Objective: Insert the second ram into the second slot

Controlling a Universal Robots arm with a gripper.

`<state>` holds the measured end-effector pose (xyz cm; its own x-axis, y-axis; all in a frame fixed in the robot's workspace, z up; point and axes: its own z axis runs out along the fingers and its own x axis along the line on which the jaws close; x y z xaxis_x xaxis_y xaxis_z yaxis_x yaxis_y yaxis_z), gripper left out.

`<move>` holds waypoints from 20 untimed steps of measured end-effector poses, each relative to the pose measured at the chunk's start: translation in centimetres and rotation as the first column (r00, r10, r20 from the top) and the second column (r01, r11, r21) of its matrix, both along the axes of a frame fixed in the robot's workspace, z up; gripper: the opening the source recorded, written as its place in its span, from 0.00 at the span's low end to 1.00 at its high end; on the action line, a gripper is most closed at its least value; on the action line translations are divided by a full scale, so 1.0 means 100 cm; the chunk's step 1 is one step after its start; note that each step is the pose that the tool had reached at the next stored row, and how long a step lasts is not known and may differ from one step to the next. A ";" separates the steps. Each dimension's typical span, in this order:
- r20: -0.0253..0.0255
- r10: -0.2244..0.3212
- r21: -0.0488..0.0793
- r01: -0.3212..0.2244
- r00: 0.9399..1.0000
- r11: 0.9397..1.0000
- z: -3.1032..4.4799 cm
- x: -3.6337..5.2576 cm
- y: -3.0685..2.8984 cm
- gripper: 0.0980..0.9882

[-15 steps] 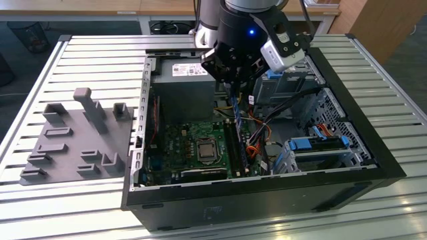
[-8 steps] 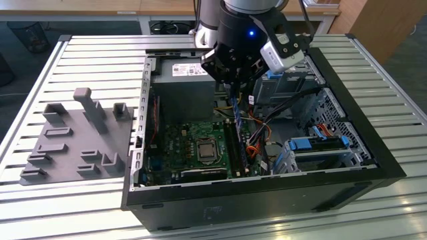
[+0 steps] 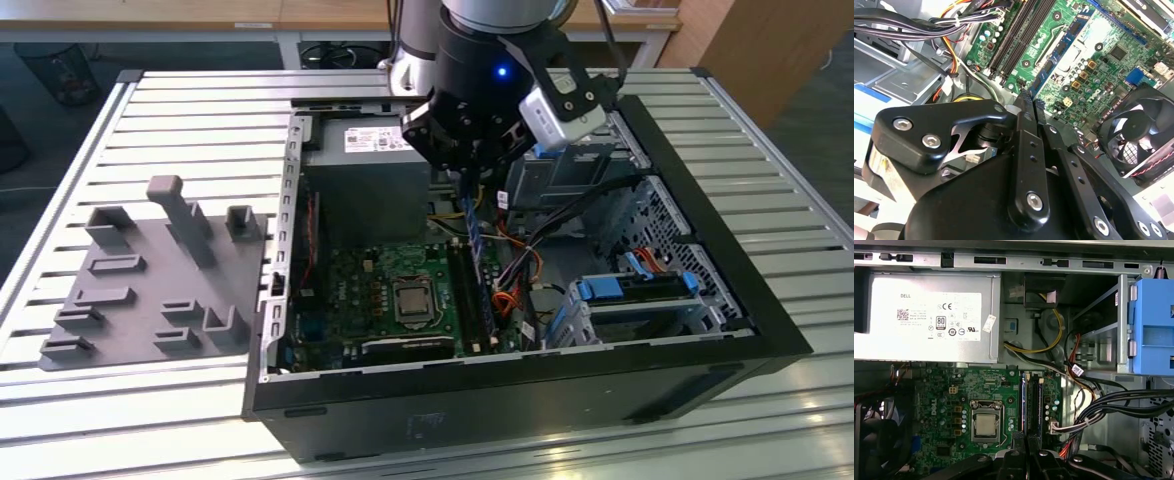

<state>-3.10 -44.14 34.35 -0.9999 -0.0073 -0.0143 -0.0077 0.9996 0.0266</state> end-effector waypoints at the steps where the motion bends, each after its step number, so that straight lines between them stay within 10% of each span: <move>1: 0.000 0.000 0.000 0.000 1.000 1.000 -0.0002 0.0000 0.0000 0.04; 20: 0.000 0.000 0.000 0.000 1.000 1.000 -0.0085 0.0000 -0.0002 0.04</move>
